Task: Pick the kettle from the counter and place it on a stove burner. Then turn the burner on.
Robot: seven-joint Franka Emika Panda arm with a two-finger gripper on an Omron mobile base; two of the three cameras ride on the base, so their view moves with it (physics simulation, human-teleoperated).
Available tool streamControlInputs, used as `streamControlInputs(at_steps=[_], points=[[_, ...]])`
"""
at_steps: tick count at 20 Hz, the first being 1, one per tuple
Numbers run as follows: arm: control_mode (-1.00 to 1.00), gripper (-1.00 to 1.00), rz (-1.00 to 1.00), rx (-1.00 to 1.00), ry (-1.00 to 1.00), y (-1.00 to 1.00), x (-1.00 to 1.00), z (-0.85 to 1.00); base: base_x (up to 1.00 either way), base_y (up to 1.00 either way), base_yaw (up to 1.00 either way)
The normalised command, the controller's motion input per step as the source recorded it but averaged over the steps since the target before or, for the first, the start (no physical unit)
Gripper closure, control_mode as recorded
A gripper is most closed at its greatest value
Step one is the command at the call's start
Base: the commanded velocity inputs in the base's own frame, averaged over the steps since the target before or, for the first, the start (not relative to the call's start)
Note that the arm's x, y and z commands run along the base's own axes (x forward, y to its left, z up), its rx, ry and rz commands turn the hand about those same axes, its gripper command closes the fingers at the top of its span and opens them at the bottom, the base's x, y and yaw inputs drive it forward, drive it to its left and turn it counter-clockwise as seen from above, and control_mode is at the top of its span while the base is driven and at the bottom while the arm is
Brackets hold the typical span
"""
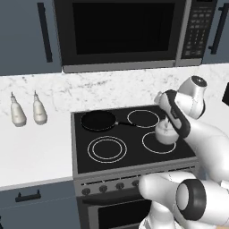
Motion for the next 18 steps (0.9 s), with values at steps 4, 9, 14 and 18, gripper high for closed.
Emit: streamControlInputs(at_steps=[4,9,14,18], points=[[-1.0,1.0,0.0,0.0,0.0,0.0,0.0,-0.4,0.0,0.0,0.0],[-1.0,1.0,0.0,0.0,-0.01,0.0,0.05,-0.31,0.0,0.0,0.0],[-1.0,1.0,0.0,0.0,-0.03,0.0,0.23,-0.14,0.0,0.0,0.0],[-1.0,1.0,0.0,0.0,0.0,0.0,0.36,0.0,0.0,0.0,0.0]])
